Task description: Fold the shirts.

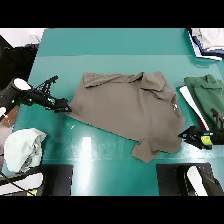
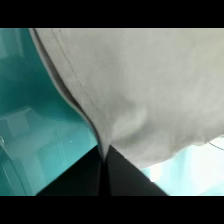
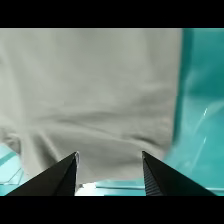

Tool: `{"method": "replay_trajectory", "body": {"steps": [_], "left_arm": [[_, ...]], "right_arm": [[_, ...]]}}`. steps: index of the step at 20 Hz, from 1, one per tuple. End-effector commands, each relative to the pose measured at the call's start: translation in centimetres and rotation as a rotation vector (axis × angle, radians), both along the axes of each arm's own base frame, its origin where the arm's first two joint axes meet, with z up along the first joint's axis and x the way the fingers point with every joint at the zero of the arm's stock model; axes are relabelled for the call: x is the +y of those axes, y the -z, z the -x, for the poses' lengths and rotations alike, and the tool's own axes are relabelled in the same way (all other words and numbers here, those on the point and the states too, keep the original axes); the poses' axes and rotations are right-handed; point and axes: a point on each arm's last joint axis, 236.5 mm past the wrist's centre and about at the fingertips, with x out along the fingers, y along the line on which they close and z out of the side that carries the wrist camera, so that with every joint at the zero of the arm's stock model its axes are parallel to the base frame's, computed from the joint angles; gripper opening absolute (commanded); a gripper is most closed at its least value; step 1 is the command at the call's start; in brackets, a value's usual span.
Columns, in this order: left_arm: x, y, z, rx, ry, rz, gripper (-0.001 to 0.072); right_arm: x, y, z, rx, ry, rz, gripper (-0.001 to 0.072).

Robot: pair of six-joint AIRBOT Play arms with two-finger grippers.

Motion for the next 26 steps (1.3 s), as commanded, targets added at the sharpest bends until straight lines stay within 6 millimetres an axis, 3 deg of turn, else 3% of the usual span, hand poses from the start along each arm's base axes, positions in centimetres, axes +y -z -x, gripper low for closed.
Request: {"method": "replay_trajectory", "body": {"steps": [1, 4, 9, 11, 12, 14, 17, 19, 21, 22, 24, 26], "left_arm": [[-0.1, -0.3, -0.1, -0.008, 0.009, 0.003, 0.0024], [-0.1, -0.3, -0.1, -0.007, 0.009, 0.004, 0.0024], [-0.1, -0.3, 0.0, -0.004, 0.011, 0.005, 0.0024], [-0.1, -0.3, 0.2, 0.003, 0.016, 0.007, 0.0024], [-0.1, -0.3, 0.2, 0.003, 0.016, 0.007, 0.0024], [-0.1, -0.4, 0.2, 0.002, 0.016, 0.006, 0.0023], [-0.1, -1.4, -0.5, -0.028, 0.021, 0.002, 0.0023], [0.2, -5.4, -3.0, -0.16, 0.01, -0.01, 0.0023], [0.5, -12.6, -5.6, -0.358, -0.012, -0.022, 0.0023], [0.7, -16.8, -6.6, -0.467, -0.026, -0.029, 0.0023], [0.8, -27.2, -7.0, -0.725, -0.038, -0.041, 0.0023], [0.8, -37.6, -5.2, -0.987, -0.051, -0.051, 0.0023]], "right_arm": [[-0.5, 2.1, 2.3, 0.121, 0.003, -0.007, 0.0448], [-1.1, 2.4, 2.8, 0.188, -0.04, -0.002, 0.0447], [0.9, 4.7, 3.3, 0.262, -0.138, -0.04, 0.0436], [1.1, 5.2, 2.8, 0.249, -0.172, -0.019, 0.0302], [1.2, 5.2, 2.6, 0.235, -0.186, -0.005, 0.0297], [1.1, 4.7, 1.7, 0.174, -0.202, 0.04, 0.0024], [0.5, 2.4, -1.1, 0.009, -0.172, 0.112, 0.0014], [0.1, -2.1, -5.1, -0.184, -0.134, 0.151, 0.0014], [0.1, -9.7, -10.2, -0.456, -0.073, 0.174, 0.0013], [0.0, -14.2, -12.4, -0.598, -0.042, 0.19, 0.0013], [-0.3, -24.9, -15.3, -0.889, 0.006, 0.245, 0.0014], [-0.6, -34.8, -15.5, -1.111, 0.012, 0.341, 0.0013]]}}
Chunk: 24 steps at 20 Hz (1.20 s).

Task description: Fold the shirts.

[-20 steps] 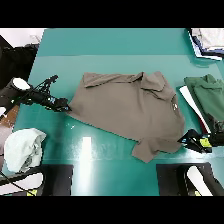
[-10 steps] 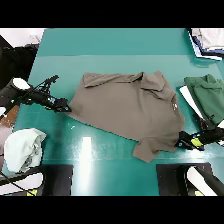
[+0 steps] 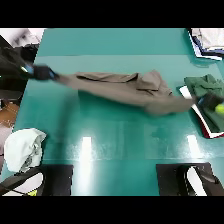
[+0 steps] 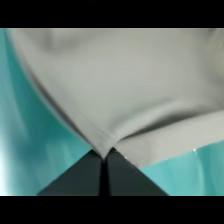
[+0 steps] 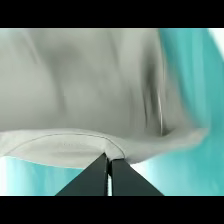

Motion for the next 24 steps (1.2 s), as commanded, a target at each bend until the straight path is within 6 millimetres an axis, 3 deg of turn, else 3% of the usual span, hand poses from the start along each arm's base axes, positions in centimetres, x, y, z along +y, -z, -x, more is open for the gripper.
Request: {"method": "replay_trajectory", "body": {"steps": [1, 2, 4, 6, 8, 10, 12, 14, 16, 18, 20, 22, 24], "left_arm": [[0.1, -17.9, 3.4, -0.449, -0.029, -0.012, 0.0023], [0.0, -22.8, 5.8, -0.578, -0.033, -0.016, 0.0023], [-0.3, -30.8, 11.0, -0.799, -0.036, -0.022, 0.0023], [-0.7, -36.5, 16.5, -0.971, -0.038, -0.018, 0.0023], [-0.8, -39.5, 20.9, -1.077, -0.054, 0.018, 0.0023], [-1.0, -40.8, 24.8, -1.143, -0.059, 0.035, 0.0023], [-1.2, -41.6, 27.8, -1.182, -0.061, 0.06, 0.0023], [-1.4, -41.4, 29.5, -1.189, -0.053, 0.051, 0.0023], [-1.1, -39.2, 27.5, -1.088, -0.066, 0.028, 0.0023], [0.2, -34.1, 22.0, -0.88, -0.114, 0.011, 0.0023], [0.7, -26.1, 15.7, -0.611, -0.117, 0.004, 0.0023], [0.7, -16.3, 10.4, -0.324, -0.105, 0.007, 0.0023], [1.0, -7.0, 6.7, -0.086, -0.113, 0.017, 0.0024]], "right_arm": [[0.7, -18.2, -0.5, -0.45, 0.01, 0.11, 0.0013], [1.1, -22.7, 0.3, -0.545, -0.004, 0.169, 0.0014], [2.3, -30.1, 2.7, -0.7, -0.022, 0.257, 0.0013], [3.5, -35.5, 5.4, -0.809, -0.033, 0.35, 0.0013], [3.9, -38.9, 8.2, -0.865, -0.017, 0.469, 0.0013], [3.5, -41.1, 10.7, -0.903, 0.037, 0.564, 0.0013], [3.2, -41.9, 12.5, -0.917, 0.081, 0.612, 0.0013], [2.5, -41.1, 13.3, -0.898, 0.122, 0.632, 0.0013], [1.2, -38.7, 12.2, -0.827, 0.145, 0.621, 0.0012], [0.0, -34.6, 9.4, -0.702, 0.119, 0.574, 0.0012], [-1.3, -29.3, 5.7, -0.511, 0.061, 0.512, 0.0012], [-2.7, -22.7, 2.3, -0.265, -0.014, 0.437, 0.0012], [-3.7, -15.7, -0.4, -0.02, -0.089, 0.344, 0.0012]]}}
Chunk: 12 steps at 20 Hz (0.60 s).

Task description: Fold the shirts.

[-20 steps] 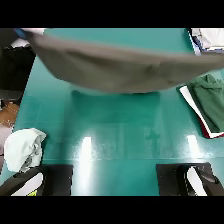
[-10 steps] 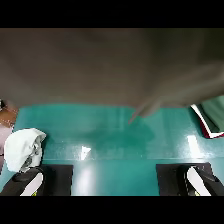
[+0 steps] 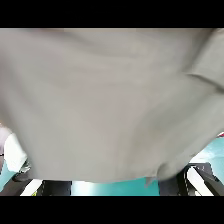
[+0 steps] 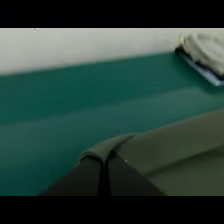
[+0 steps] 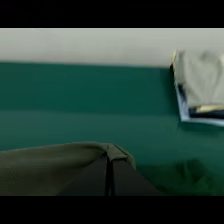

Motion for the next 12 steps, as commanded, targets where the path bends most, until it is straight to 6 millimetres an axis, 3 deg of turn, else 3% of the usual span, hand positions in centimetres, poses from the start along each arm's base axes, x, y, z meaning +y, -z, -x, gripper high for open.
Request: {"method": "replay_trajectory", "body": {"steps": [1, 3, 5, 8, 12], "left_arm": [[0.5, 16.2, -5.1, 0.417, -0.008, 0.025, 0.0024], [0.9, 23.0, -7.6, 0.551, -0.023, 0.035, 0.0024], [1.5, 27.3, -10.5, 0.592, -0.038, 0.025, 0.0024], [1.6, 30.1, -15.4, 0.541, -0.06, 0.075, 0.0024], [3.3, 30.7, -21.9, 0.37, -0.173, 0.164, 0.0024]], "right_arm": [[-1.2, 12.2, -3.7, 0.439, -0.045, -0.146, 0.0012], [-0.5, 18.1, -5.9, 0.607, -0.085, -0.216, 0.0012], [1.0, 23.6, -8.2, 0.726, -0.132, -0.255, 0.0012], [2.3, 28.5, -14.0, 0.679, -0.129, -0.273, 0.0012], [3.0, 30.3, -22.2, 0.463, -0.071, -0.281, 0.0012]]}}
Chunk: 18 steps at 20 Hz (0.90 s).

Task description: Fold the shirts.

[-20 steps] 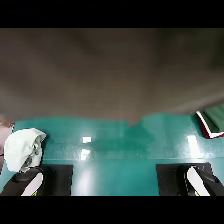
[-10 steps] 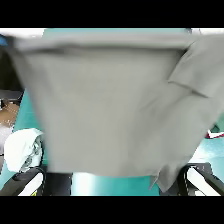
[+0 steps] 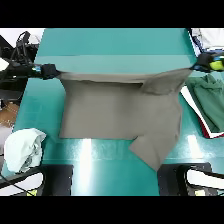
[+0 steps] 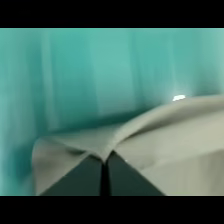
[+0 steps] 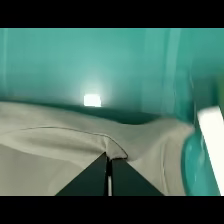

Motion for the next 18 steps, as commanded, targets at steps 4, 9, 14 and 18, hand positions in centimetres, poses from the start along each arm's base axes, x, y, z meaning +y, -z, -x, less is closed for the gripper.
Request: {"method": "replay_trajectory", "body": {"steps": [4, 9, 14, 18], "left_arm": [[3.7, 0.7, -8.3, -0.195, -0.2, 0.008, 0.0024], [3.3, 3.6, -8.8, -0.162, -0.123, -0.06, 0.0024], [3.0, 8.6, -4.7, 0.015, 0.102, -0.252, 0.0024], [3.1, 12.4, -0.3, 0.188, 0.215, -0.309, 0.0024]], "right_arm": [[1.2, 1.9, -9.8, -0.272, 0.097, 0.01, 0.0012], [0.6, 5.5, -10.2, -0.206, 0.089, 0.044, 0.0012], [0.2, 11.0, -5.3, 0.05, -0.02, 0.177, 0.0012], [1.6, 15.2, -0.2, 0.195, -0.06, 0.17, 0.0012]]}}
